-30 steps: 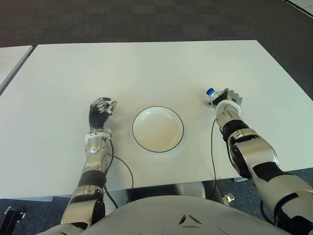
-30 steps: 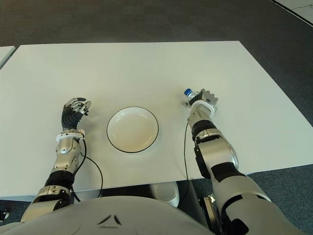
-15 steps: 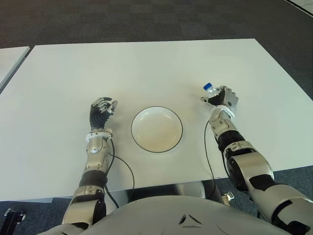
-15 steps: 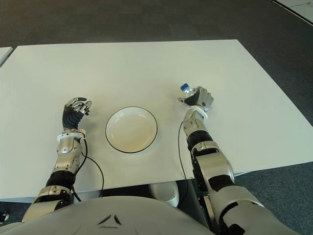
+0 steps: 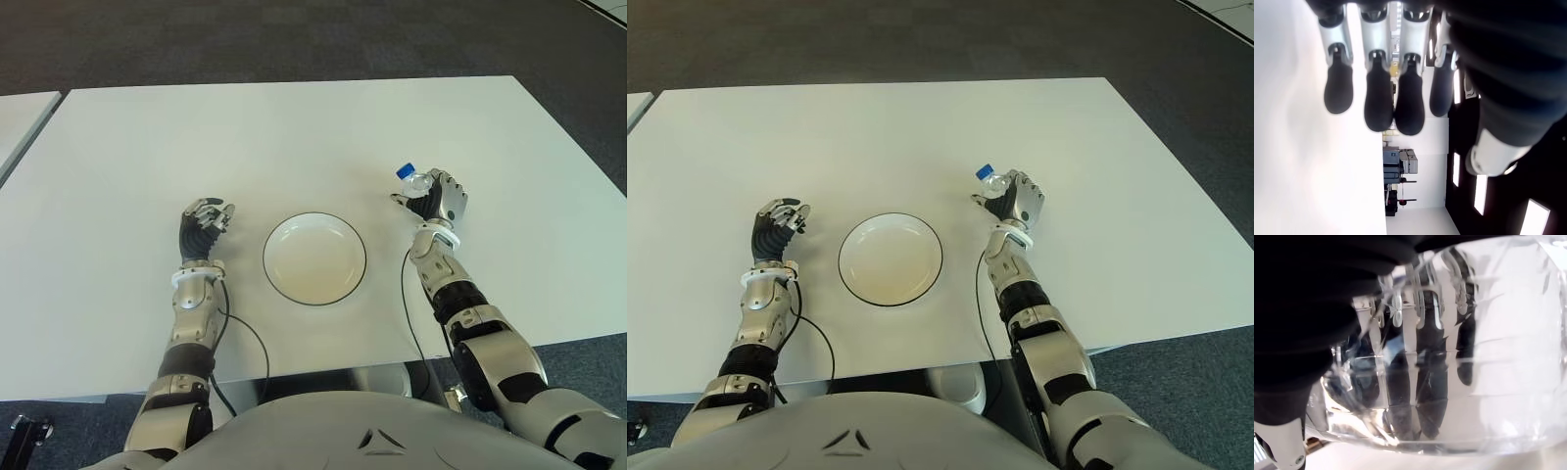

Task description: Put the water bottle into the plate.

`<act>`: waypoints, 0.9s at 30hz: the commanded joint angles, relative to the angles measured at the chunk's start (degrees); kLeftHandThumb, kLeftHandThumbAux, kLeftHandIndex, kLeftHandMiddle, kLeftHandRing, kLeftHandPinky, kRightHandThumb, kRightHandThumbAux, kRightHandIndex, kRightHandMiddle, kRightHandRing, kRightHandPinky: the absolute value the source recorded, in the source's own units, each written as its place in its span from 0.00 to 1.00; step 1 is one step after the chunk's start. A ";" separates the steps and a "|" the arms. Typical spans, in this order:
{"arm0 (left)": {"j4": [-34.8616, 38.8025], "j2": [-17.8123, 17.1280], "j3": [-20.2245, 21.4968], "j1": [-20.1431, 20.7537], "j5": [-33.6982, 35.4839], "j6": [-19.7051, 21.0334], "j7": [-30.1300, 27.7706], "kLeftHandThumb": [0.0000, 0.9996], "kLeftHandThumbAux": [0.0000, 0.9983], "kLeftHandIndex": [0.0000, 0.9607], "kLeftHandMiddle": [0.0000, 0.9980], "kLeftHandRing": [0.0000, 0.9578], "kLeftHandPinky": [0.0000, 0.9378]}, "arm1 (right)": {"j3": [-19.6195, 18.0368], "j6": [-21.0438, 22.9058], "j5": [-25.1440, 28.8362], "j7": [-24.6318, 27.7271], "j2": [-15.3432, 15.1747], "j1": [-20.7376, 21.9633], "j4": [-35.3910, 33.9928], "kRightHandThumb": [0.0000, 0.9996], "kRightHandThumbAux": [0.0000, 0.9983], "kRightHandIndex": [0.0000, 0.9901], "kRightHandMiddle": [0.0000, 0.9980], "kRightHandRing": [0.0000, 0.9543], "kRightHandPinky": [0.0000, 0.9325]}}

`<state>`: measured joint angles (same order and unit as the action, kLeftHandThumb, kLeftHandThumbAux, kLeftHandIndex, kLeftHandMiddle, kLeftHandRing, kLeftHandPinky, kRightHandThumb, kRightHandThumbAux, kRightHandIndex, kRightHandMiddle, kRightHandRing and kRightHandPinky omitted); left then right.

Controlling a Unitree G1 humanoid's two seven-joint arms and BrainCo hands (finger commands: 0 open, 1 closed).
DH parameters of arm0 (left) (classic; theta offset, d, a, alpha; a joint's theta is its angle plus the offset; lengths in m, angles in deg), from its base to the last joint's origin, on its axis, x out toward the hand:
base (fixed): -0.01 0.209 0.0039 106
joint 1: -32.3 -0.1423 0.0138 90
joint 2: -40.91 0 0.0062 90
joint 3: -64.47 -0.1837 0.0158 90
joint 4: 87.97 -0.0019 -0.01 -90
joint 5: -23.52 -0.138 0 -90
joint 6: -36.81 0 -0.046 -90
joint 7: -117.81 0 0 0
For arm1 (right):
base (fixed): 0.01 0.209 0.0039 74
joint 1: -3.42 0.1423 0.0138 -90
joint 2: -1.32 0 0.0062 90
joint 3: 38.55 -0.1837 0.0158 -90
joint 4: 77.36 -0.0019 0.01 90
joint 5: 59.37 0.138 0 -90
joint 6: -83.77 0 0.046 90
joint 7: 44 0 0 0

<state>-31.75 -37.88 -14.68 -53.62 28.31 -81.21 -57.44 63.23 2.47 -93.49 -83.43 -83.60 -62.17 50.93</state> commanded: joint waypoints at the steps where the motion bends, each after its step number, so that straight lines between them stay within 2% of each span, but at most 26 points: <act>1: -0.10 0.05 0.05 -0.22 -0.89 1.35 0.67 0.71 0.71 0.45 0.68 0.69 0.69 | 1.55 0.02 -0.17 3.64 2.22 -4.71 -17.32 0.70 0.73 0.44 0.83 0.88 0.92; 10: 0.26 0.16 -0.17 -0.42 -1.71 1.18 1.13 0.71 0.71 0.45 0.69 0.70 0.71 | 2.39 -6.73 -0.32 5.77 1.02 -4.69 -20.98 0.70 0.73 0.44 0.87 0.91 0.93; 15: 0.38 0.35 -0.08 -0.50 -1.52 0.99 1.08 0.71 0.71 0.45 0.69 0.70 0.72 | 4.61 -12.97 -1.06 7.68 0.03 -3.80 -22.59 0.70 0.73 0.44 0.88 0.92 0.93; 24: 1.26 0.74 -0.06 -1.06 -1.37 1.25 1.25 0.71 0.71 0.45 0.68 0.69 0.70 | 8.34 -20.85 -2.59 9.45 0.30 -3.75 -22.97 0.71 0.73 0.44 0.88 0.92 0.92; 27: 1.80 0.86 -0.09 -1.32 -1.45 1.66 1.36 0.71 0.71 0.45 0.68 0.69 0.70 | 9.57 -23.46 -3.32 12.08 -1.11 -3.89 -24.89 0.71 0.73 0.44 0.88 0.92 0.93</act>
<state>-30.52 -37.41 -14.92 -54.27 27.08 -80.70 -56.69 71.71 -17.93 -96.00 -73.40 -83.63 -66.49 28.47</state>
